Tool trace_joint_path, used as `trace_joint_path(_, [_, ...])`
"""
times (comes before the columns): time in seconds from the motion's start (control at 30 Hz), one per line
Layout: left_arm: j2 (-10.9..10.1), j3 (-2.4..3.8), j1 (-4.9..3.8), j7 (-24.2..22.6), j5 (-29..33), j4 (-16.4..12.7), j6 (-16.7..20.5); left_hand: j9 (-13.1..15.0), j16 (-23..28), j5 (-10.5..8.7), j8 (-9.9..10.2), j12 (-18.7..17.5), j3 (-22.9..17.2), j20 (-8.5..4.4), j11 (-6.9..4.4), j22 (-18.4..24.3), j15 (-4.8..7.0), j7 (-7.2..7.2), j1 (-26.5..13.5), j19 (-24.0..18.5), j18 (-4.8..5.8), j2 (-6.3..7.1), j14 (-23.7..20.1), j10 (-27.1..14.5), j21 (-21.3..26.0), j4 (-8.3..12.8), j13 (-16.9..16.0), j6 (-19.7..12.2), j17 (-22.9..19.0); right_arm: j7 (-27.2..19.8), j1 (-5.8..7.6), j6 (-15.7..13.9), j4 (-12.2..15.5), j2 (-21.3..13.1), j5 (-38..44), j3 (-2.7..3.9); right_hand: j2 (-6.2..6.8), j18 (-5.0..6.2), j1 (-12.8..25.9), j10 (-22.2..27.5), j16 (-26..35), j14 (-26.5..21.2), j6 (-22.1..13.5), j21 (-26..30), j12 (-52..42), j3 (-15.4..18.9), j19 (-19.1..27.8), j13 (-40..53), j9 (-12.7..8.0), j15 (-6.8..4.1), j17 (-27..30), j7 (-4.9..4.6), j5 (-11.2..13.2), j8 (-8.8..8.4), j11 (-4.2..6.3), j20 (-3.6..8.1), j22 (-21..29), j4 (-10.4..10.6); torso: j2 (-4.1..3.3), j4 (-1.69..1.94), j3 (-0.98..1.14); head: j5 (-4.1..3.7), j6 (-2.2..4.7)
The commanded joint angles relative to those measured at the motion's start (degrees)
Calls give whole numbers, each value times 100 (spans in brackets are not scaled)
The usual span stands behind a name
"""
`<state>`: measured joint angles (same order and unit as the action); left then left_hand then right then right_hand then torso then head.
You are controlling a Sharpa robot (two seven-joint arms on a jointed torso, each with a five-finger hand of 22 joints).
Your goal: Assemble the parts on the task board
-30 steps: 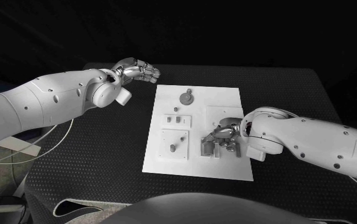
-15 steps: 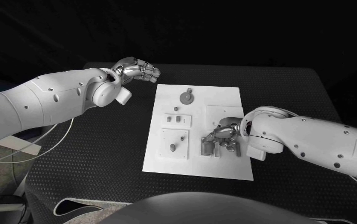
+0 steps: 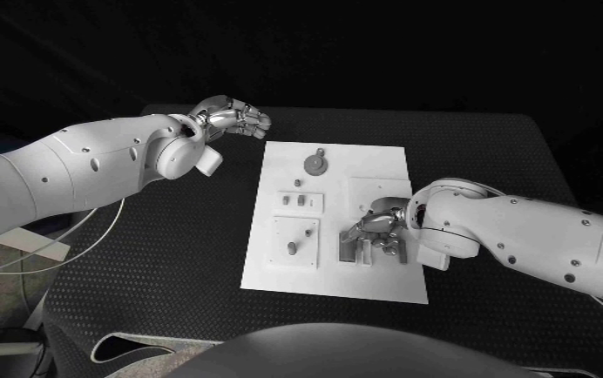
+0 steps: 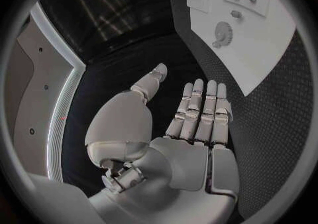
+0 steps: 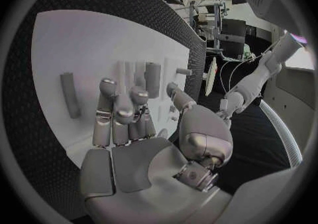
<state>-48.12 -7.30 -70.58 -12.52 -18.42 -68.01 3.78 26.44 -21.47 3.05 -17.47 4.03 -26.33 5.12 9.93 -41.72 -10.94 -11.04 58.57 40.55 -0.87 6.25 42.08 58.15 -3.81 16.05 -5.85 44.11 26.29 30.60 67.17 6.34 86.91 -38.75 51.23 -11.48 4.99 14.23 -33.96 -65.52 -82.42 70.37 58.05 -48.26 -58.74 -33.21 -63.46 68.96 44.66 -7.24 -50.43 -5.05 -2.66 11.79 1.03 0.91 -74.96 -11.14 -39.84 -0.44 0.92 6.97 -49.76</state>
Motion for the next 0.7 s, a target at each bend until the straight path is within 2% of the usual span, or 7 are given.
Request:
trace_joint_path(0.03, [4, 3, -6, -31, -15, -17, -37, 0, 22, -20, -38, 28, 21, 35, 2, 6, -27, -22, 17, -22, 6, 41, 9, -10, -16, -25, 8, -4, 5, 23, -32, 145, -3, 7, -2, -25, 57, 77, 10, 51, 27, -33, -25, 35, -1, -1, 41, -6, 1, 6, 7, -25, -14, -26, 6, -5, -81, 55, -1, -1, 0, 1, -4])
trace_joint_path(0.3, [8, 3, -6, -35, -15, -11, -33, -1, 23, -20, -38, 28, 20, 35, 2, 7, -27, -22, 16, -22, 5, 41, 9, -9, -17, -27, 10, -4, 6, -22, -32, -11, 54, -52, 155, -24, 37, 77, -9, 53, 23, -32, -20, 31, -8, -28, 39, -6, 6, 6, 5, -24, -14, -26, 7, -3, -84, 62, 0, 1, 3, -4, 11])
trace_joint_path(0.5, [5, 3, -5, -37, -15, -5, -33, -1, 23, -20, -38, 29, 19, 35, 2, 8, -27, -22, 16, -21, 5, 39, 10, -9, -17, -29, 11, -4, 7, -53, -9, -128, 275, -293, 335, -16, 33, 77, -39, 49, 16, -24, -12, 23, -19, -41, 31, -5, 13, 4, 3, -21, -14, -23, 9, 0, -88, 42, 0, -3, 4, -8, 20])
trace_joint_path(0.63, [6, 3, -5, -41, -15, -1, -31, -1, 23, -21, -39, 29, 19, 36, 2, 8, -27, -22, 14, -21, 5, 40, 10, -9, -17, -30, 12, -4, 7, -24, 111, -119, 447, -466, 525, 23, 23, 77, -59, 26, -1, 4, 18, 6, -42, -45, 2, -4, 26, -4, -1, -12, -14, -9, 18, 7, -91, 26, 2, -7, 1, -25, 34])
trace_joint_path(0.7, [11, 3, -5, -41, -16, -4, -37, -1, 24, -21, -39, 29, 19, 36, 2, 8, -27, -21, 13, -21, 4, 40, 10, -9, -17, -31, 13, -4, 8, -9, 186, -106, 551, -600, 612, 84, 11, 77, -71, 4, -17, 30, 48, -8, -60, -46, -23, -4, 38, -13, -4, -1, -14, 5, 29, 16, -92, 16, 1, -10, 1, -41, 48])
